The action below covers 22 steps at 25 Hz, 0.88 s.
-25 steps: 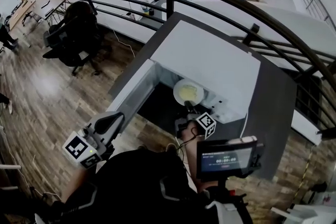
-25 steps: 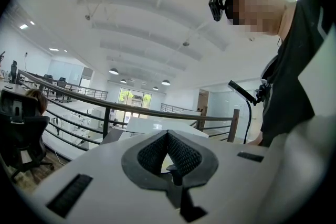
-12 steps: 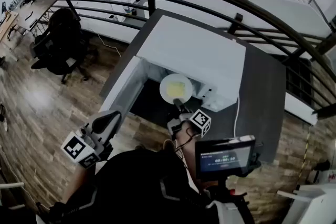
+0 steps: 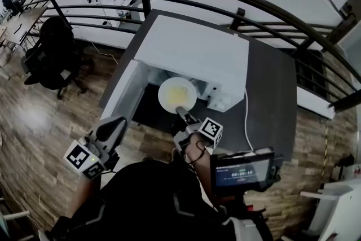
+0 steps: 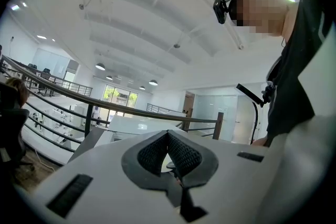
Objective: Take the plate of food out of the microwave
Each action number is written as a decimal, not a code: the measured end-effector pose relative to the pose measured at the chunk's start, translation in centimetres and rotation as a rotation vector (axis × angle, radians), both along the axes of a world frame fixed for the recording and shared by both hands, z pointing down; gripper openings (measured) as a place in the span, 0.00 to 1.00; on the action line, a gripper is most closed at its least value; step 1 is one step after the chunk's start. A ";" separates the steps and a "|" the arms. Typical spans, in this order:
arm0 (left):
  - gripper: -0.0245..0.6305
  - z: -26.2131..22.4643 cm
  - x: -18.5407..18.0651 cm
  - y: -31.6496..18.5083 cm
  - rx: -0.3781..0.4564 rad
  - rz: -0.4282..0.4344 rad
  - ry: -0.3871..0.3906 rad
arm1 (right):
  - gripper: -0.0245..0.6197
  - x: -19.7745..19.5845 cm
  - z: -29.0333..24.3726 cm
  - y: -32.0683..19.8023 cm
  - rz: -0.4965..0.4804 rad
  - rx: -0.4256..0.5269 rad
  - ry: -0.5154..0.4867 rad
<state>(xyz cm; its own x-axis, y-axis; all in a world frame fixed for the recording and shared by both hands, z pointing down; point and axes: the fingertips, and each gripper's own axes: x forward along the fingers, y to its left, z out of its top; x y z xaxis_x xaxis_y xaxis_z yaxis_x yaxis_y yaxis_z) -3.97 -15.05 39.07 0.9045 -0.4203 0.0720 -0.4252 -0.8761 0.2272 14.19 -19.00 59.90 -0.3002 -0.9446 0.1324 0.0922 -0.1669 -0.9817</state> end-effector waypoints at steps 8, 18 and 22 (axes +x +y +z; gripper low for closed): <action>0.04 0.6 0.8 0.3 -0.009 0.047 0.009 | 0.07 -0.7 -2.8 1.9 -0.012 0.042 -0.001; 0.04 0.2 2.2 0.6 -0.005 0.104 0.026 | 0.07 -1.6 -6.8 4.2 -0.047 0.095 0.018; 0.04 0.2 2.3 0.5 -0.010 0.109 0.032 | 0.07 -2.1 -8.3 5.0 -0.069 0.115 0.028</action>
